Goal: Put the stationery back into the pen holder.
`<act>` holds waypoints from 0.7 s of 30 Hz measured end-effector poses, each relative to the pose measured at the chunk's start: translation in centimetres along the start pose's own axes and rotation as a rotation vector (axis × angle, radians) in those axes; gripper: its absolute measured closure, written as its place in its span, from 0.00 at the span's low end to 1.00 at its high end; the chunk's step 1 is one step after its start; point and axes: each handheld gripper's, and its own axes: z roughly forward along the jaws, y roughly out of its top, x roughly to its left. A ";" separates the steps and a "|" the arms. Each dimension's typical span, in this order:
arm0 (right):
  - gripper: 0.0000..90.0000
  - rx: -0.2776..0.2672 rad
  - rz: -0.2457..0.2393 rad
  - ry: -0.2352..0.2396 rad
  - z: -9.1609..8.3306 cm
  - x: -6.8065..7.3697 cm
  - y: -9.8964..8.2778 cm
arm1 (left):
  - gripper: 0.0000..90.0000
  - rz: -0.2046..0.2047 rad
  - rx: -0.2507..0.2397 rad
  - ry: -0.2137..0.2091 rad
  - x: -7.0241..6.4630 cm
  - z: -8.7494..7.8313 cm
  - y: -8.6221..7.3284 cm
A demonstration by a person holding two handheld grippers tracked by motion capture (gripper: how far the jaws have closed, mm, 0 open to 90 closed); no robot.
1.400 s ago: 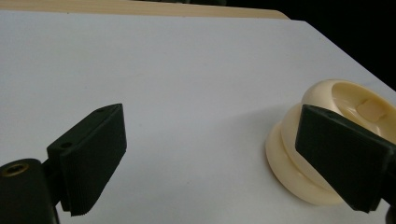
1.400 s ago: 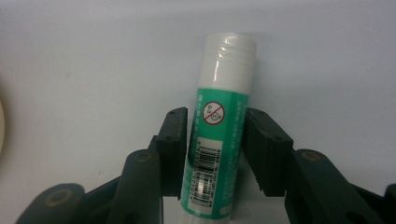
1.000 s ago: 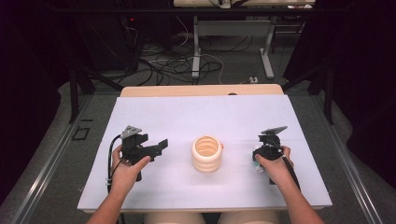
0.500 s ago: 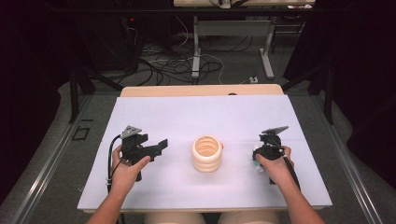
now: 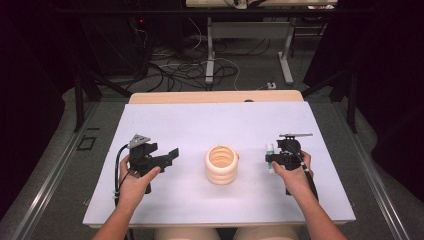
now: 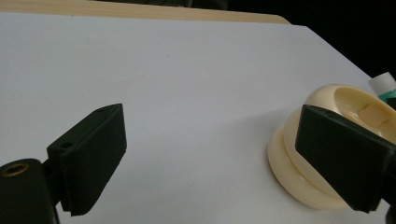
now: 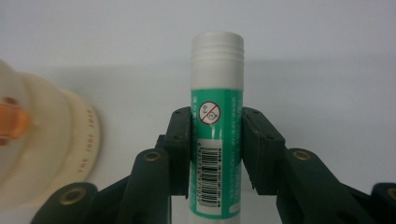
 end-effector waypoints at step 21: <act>0.73 -0.292 -0.215 0.174 -3.5 6.9 1.5 | 0.10 0.000 -0.035 0.001 0.1 -0.2 0.0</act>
